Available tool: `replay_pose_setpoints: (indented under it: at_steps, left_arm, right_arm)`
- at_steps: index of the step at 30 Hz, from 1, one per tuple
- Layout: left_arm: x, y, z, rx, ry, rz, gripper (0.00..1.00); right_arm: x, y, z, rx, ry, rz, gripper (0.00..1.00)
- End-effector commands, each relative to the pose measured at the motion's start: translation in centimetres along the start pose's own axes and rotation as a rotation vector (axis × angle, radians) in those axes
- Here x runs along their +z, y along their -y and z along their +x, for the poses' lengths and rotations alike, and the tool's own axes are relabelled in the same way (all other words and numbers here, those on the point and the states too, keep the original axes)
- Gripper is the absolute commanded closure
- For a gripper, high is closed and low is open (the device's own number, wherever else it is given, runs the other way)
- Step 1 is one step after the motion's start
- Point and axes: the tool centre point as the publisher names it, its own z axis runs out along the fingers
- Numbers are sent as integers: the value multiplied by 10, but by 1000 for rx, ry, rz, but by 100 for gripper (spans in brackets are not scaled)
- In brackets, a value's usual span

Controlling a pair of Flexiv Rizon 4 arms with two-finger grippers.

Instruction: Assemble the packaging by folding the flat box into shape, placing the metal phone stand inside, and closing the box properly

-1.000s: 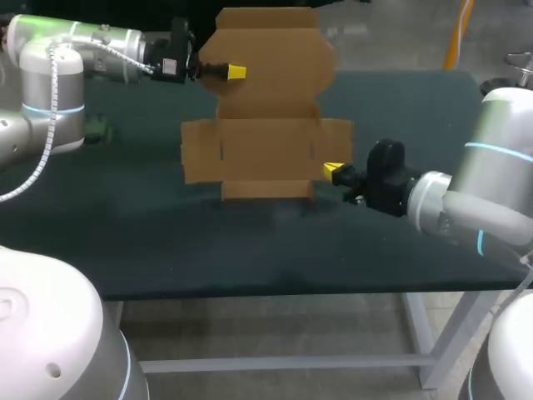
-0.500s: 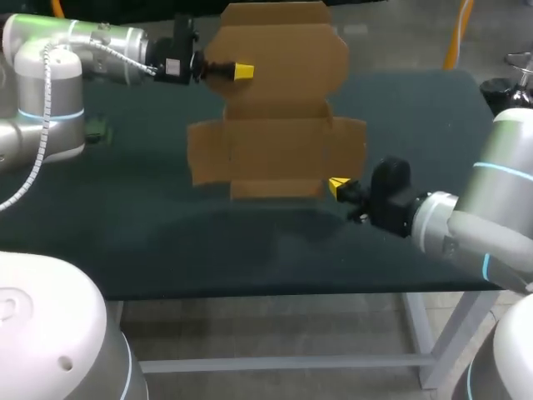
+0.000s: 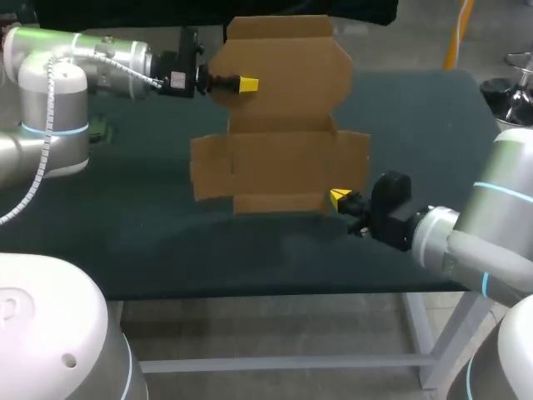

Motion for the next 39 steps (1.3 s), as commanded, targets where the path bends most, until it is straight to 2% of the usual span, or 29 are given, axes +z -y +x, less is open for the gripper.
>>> replay_pose_setpoints:
  at_steps: [1,9,24,39]
  left_arm:
    - [2,-3,-12,-9,-40,-7,100]
    - [1,-7,-17,21,-43,2,100]
    - [3,-17,-18,111,16,16,100]
    - [3,-30,-11,134,-4,18,100]
  right_arm:
    - [10,7,5,-8,38,-11,100]
    - [25,13,9,-21,39,-3,100]
    - [72,34,18,-23,22,23,100]
    - [98,42,20,15,33,9,100]
